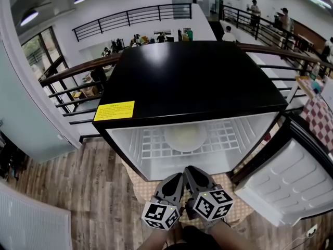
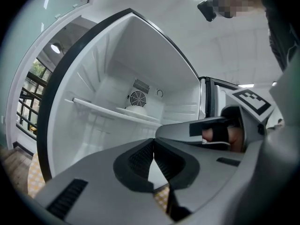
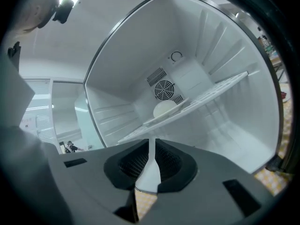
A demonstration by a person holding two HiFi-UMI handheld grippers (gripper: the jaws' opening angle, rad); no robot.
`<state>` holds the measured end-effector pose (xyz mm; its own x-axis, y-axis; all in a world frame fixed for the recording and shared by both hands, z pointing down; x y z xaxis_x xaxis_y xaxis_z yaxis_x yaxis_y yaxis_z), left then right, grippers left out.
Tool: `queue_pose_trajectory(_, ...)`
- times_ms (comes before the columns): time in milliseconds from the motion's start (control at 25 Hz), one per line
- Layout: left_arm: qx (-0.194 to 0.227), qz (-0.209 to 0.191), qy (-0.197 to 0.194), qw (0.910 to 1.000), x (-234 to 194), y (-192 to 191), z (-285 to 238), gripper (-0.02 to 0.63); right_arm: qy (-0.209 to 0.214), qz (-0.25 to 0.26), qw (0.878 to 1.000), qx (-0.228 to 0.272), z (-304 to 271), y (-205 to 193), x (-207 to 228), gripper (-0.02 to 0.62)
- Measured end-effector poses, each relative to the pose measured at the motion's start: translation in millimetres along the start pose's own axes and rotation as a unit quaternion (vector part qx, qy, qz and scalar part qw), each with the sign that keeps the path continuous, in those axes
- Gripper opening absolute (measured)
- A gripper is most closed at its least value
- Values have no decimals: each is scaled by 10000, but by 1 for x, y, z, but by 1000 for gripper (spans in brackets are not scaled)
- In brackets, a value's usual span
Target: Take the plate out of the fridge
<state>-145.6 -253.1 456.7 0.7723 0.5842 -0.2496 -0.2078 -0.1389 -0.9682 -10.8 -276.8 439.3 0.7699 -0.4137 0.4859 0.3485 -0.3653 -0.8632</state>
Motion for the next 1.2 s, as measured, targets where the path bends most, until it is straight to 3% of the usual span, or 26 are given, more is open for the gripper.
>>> queue_pose_trajectory(320, 142, -27, -91, 9999, -8, 8, -12, 8, -43, -538, 9985, 92, -13, 12, 7, 43)
queue_pose_trajectory(440, 175, -21, -11, 9998, -14, 9, -10, 8, -50, -1100, 9939, 102, -16, 17, 14, 126)
queue_pose_trajectory(680, 105, -69, 38, 9999, -18, 6, -10, 8, -243, -2031, 9784, 293, -27, 29, 18, 181)
queue_pose_trajectory(840, 106, -98, 46, 9999, -19, 7, -9, 8, -460, -2697, 9610, 414, -37, 33, 19, 209)
queue_pose_trajectory(1200, -19, -15, 217, 9998, -26, 2, 8, 8, -882, -3549, 9300, 369, -61, 37, 21, 215)
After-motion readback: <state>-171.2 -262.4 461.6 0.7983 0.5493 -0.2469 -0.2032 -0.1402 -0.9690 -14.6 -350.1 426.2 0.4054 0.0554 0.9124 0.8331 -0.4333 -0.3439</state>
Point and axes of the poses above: the fingertips, and each gripper's own axes: z backward along the fingers, x to its right, y out of its top, the point moved 10 cm from there along z, backward along the fingers, and after that the axes turned 5 degrees about -y, right-handed, at the moved point
